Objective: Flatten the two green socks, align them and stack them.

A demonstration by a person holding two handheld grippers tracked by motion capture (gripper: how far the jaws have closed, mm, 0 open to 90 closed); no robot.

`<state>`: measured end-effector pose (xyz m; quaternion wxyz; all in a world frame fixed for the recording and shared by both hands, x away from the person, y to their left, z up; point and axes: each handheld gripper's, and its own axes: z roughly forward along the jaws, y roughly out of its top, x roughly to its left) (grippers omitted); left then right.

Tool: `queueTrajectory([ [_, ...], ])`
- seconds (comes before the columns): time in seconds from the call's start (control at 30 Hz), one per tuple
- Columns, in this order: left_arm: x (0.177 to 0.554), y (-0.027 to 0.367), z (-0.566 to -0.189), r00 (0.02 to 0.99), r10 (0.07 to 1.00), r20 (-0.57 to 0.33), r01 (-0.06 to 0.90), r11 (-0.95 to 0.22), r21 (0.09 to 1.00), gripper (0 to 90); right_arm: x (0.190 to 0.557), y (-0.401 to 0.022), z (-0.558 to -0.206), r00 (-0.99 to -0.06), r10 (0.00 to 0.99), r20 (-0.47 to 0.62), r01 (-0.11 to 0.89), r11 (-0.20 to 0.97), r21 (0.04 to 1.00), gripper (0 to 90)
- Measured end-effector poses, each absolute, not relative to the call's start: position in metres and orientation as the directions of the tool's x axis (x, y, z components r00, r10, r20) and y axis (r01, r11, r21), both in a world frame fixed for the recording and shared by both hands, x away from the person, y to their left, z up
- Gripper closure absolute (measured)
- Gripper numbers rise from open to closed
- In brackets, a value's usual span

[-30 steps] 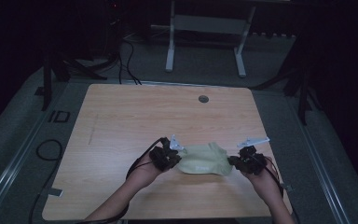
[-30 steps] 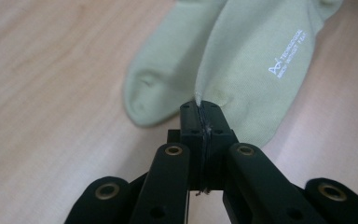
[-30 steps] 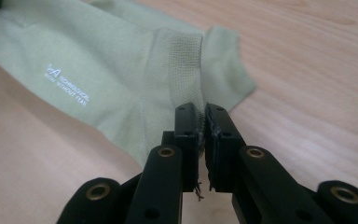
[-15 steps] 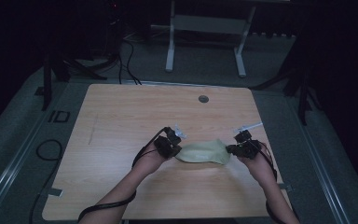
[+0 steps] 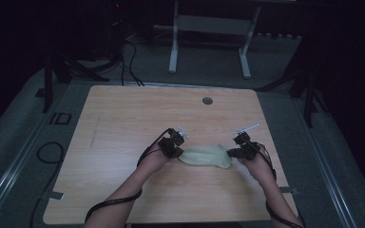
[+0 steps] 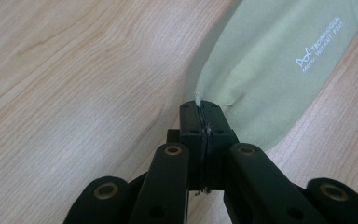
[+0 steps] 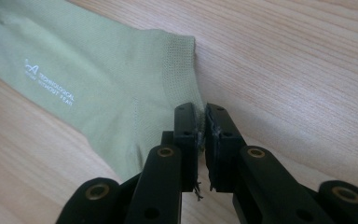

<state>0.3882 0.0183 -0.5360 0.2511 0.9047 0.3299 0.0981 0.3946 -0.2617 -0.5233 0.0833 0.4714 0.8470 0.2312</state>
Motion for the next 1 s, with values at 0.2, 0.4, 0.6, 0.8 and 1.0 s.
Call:
queueTrajectory([
  [0.2,0.386,0.01,-0.541,0.774,0.628,0.078,0.511,-0.693,0.509,77.1,0.396,-0.262,-0.532,-0.541,0.837,0.084,0.767,0.45,0.457,82.1],
  [0.4,0.387,0.011,-0.541,0.757,0.646,0.094,0.518,-0.682,0.515,65.1,0.395,-0.264,-0.537,-0.541,0.838,0.064,0.76,0.455,0.464,73.9],
  [0.6,0.382,0.018,-0.535,0.745,0.665,0.052,0.528,-0.636,0.563,50.4,0.391,-0.268,-0.533,-0.54,0.838,0.083,0.765,0.446,0.465,67.5],
  [0.8,0.371,0.022,-0.525,0.752,0.657,0.052,0.51,-0.63,0.585,40.7,0.383,-0.268,-0.52,-0.554,0.826,0.109,0.735,0.423,0.53,49.4],
  [1.0,0.36,0.025,-0.521,0.757,0.654,0.006,0.516,-0.602,0.609,26.6,0.376,-0.261,-0.519,-0.6,0.793,0.108,0.682,0.436,0.588,38.0],
])
